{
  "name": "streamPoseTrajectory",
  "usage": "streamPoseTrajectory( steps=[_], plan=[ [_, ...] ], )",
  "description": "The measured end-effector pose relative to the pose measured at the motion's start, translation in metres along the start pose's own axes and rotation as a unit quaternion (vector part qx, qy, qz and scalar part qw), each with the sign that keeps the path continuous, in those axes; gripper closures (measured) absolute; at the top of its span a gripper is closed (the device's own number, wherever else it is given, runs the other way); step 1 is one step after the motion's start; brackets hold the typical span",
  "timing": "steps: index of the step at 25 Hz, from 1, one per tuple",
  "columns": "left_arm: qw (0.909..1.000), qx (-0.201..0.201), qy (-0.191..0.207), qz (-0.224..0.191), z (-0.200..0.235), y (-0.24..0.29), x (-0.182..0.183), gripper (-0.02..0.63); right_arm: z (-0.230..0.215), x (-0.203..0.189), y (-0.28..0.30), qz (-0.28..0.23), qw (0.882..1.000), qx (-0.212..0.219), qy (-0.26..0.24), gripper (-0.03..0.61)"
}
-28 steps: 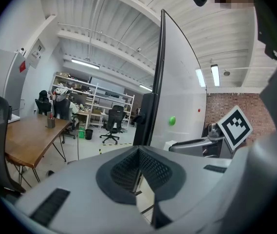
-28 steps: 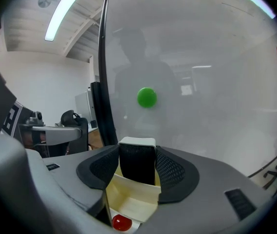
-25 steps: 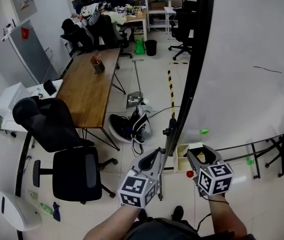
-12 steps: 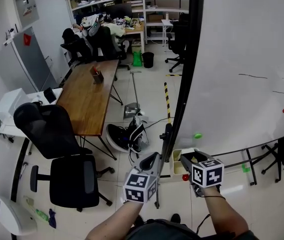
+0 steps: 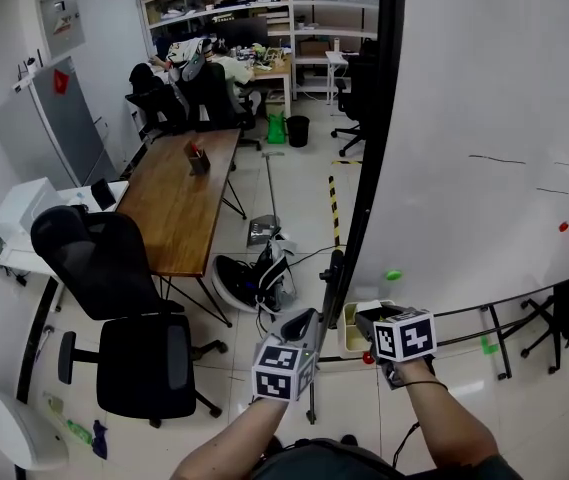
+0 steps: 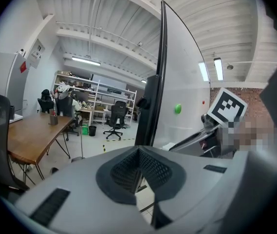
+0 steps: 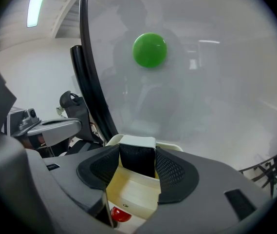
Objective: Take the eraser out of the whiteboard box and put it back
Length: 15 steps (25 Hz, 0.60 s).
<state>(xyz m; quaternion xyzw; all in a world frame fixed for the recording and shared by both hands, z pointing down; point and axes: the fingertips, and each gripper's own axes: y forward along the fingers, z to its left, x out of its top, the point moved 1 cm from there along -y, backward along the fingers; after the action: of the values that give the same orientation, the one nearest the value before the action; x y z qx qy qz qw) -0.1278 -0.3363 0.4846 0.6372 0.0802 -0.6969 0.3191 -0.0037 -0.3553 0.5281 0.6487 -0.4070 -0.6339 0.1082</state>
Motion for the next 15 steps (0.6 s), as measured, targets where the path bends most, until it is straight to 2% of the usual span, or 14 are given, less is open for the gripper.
streamPoseTrajectory(
  steps=[6, 15],
  plan=[
    [1.0, -0.001, 0.0, -0.004, -0.004, -0.003, 0.003, 0.586, -0.002, -0.004, 0.002, 0.031, 0.999, 0.01, 0.019, 0.324],
    [0.9998, -0.002, -0.002, -0.017, -0.009, -0.016, 0.013, 0.586, 0.001, -0.006, -0.004, 0.022, 1.0, 0.002, 0.021, 0.319]
  ],
)
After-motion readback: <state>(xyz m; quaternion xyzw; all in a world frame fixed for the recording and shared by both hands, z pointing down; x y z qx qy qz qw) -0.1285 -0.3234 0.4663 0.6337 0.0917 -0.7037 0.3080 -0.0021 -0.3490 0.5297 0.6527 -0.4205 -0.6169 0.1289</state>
